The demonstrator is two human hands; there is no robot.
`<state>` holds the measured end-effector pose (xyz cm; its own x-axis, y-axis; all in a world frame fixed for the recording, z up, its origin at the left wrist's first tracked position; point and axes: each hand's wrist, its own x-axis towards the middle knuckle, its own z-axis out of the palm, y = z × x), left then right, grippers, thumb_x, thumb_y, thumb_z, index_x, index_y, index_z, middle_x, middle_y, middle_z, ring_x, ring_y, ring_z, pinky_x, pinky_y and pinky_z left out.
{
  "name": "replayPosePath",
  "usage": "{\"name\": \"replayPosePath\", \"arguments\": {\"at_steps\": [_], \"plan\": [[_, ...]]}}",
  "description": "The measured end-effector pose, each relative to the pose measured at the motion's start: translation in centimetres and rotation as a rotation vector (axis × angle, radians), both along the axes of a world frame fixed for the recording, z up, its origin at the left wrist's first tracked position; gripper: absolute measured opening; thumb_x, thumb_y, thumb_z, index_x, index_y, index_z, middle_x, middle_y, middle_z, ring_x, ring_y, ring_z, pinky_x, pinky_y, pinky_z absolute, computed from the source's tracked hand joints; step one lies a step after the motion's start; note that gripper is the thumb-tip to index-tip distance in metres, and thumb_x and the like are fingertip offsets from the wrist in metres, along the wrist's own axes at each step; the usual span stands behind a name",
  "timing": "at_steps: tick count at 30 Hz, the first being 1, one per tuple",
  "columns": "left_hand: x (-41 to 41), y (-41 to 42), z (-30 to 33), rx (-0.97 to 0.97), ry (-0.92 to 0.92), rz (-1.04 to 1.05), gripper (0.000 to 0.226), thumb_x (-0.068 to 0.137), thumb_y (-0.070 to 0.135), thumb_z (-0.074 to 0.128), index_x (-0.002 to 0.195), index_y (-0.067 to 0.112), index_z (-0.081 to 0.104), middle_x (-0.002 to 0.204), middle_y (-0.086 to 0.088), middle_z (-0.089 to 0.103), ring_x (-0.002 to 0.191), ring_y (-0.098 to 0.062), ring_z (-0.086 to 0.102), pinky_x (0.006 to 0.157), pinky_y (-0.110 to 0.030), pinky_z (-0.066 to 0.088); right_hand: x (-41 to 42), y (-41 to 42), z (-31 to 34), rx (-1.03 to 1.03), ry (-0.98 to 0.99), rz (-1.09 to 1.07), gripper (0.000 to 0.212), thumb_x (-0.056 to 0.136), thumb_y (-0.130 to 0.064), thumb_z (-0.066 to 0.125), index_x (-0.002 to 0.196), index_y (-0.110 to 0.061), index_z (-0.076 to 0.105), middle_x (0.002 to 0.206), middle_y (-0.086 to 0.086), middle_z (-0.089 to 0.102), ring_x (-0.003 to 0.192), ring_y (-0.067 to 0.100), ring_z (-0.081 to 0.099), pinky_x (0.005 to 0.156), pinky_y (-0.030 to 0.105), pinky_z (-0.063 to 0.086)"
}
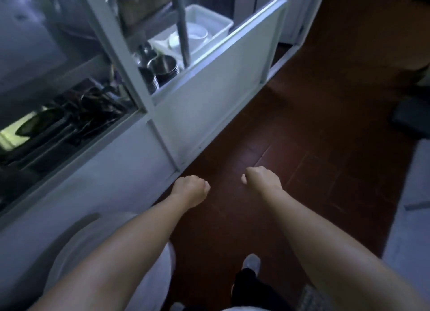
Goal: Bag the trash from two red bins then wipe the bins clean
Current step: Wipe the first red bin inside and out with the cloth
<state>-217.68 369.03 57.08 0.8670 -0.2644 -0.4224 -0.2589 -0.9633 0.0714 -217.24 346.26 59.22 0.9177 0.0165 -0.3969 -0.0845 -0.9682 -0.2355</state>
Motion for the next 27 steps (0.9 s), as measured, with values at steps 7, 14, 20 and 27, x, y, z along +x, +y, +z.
{"name": "replayPosePath", "arguments": {"at_steps": [7, 14, 20, 27], "plan": [[12.8, -18.3, 7.2, 0.02, -0.074, -0.103, 0.037, 0.097, 0.035, 0.038, 0.089, 0.016, 0.069, 0.098, -0.009, 0.067, 0.09, -0.032, 0.065, 0.074, -0.034, 0.052, 8.2, -17.7, 6.2, -0.054, -0.109, -0.133, 0.028, 0.087, -0.044, 0.045, 0.092, -0.023, 0.063, 0.104, 0.008, 0.07, 0.097, 0.032, 0.066, 0.073, 0.035, 0.046], [25.5, -32.0, 8.6, -0.056, -0.23, -0.324, 0.032, 0.099, 0.034, 0.034, 0.097, 0.02, 0.063, 0.099, -0.003, 0.064, 0.092, -0.031, 0.064, 0.065, -0.033, 0.039, 17.7, -29.6, 7.7, -0.08, -0.14, -0.265, 0.028, 0.082, -0.038, 0.044, 0.086, -0.02, 0.064, 0.099, 0.008, 0.07, 0.091, 0.033, 0.066, 0.072, 0.035, 0.047], [39.6, -42.9, 7.9, -0.049, -0.216, -0.411, 0.009, 0.091, 0.02, 0.045, 0.084, 0.023, 0.039, 0.083, -0.002, 0.062, 0.057, -0.022, 0.049, 0.046, -0.029, 0.022, 29.3, -39.5, 7.0, -0.14, -0.166, -0.388, 0.016, 0.088, -0.03, 0.041, 0.08, -0.02, 0.052, 0.091, 0.006, 0.068, 0.075, 0.029, 0.059, 0.062, 0.035, 0.04], [54.7, -54.8, 8.8, -0.083, -0.233, -0.606, 0.012, 0.094, 0.027, 0.038, 0.084, 0.023, 0.043, 0.075, -0.001, 0.058, 0.052, -0.02, 0.04, 0.051, -0.032, 0.027, 40.5, -50.5, 6.9, -0.161, -0.113, -0.549, 0.022, 0.1, -0.025, 0.039, 0.099, -0.018, 0.059, 0.093, 0.002, 0.065, 0.077, 0.024, 0.06, 0.062, 0.035, 0.045]]}}
